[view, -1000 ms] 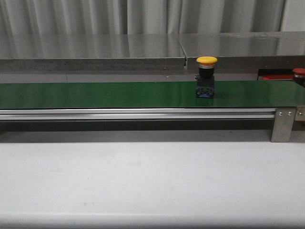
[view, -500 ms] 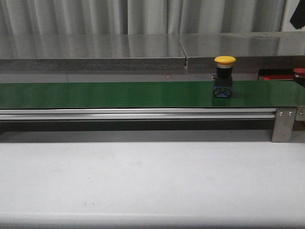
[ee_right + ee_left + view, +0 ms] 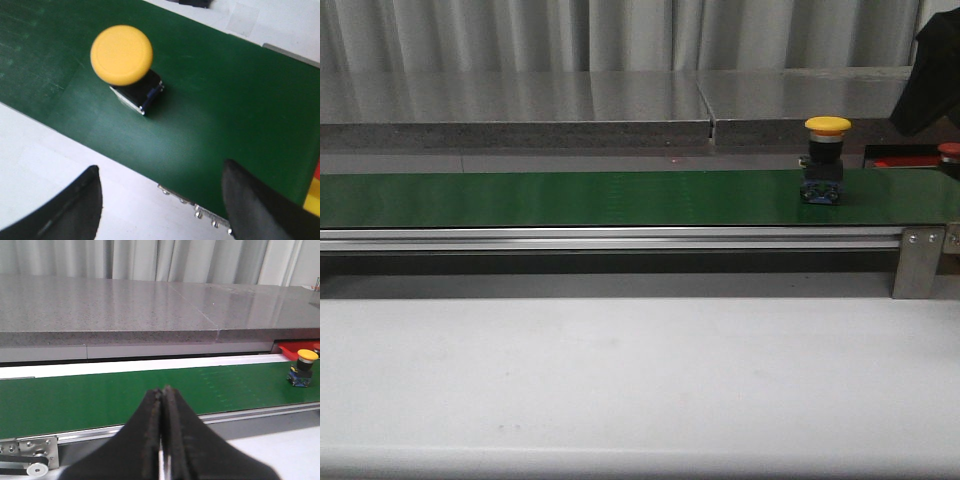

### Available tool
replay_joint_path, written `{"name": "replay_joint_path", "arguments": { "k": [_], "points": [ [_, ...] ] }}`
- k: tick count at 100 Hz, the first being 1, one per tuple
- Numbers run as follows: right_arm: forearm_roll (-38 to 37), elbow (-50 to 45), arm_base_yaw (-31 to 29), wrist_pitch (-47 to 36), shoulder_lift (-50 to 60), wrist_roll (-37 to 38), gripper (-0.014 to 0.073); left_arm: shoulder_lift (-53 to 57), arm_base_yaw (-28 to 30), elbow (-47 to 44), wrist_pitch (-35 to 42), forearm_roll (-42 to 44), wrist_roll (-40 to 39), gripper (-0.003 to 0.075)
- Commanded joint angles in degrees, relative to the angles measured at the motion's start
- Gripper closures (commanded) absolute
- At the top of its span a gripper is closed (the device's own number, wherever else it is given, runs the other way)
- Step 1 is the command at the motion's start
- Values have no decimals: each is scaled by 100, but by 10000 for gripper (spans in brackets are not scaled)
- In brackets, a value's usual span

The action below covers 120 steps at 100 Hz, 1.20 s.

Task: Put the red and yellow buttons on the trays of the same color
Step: 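Move the right gripper to the yellow button on the belt and grasp it, then carry the yellow button into the yellow tray and release it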

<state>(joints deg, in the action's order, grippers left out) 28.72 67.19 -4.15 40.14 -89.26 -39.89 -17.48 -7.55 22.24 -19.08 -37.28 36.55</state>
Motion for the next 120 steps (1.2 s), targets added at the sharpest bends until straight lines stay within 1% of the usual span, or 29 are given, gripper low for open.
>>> {"name": "replay_joint_path", "arguments": {
  "k": [1,31,71,78,85,97,104,111,120],
  "points": [
    [160,161,90,-377,96,-68,82,-42,-42,156,349,-119,-10,739],
    [160,214,123,-677,-264,-73,82,-42,-42,156,349,-119,-10,739],
    [171,1156,123,-659,-948,-73,82,-42,-42,156,349,-119,-10,739],
    [171,1236,123,-664,-1095,-68,95,-42,-42,156,349,-119,-10,739],
    [171,1290,123,-669,-1227,-68,157,-42,-42,156,349,-119,-10,739],
    [171,1360,123,-620,-1335,-68,332,-42,-42,156,349,-119,-10,739],
    [171,1361,118,-575,-1335,-68,416,-42,-42,156,349,-119,-10,739],
    [171,1361,77,-495,-1274,-54,459,-42,-42,156,349,-119,-10,739],
    [153,1361,-45,-324,-1110,75,462,-42,-42,156,349,-119,-10,739]
  ]
}}
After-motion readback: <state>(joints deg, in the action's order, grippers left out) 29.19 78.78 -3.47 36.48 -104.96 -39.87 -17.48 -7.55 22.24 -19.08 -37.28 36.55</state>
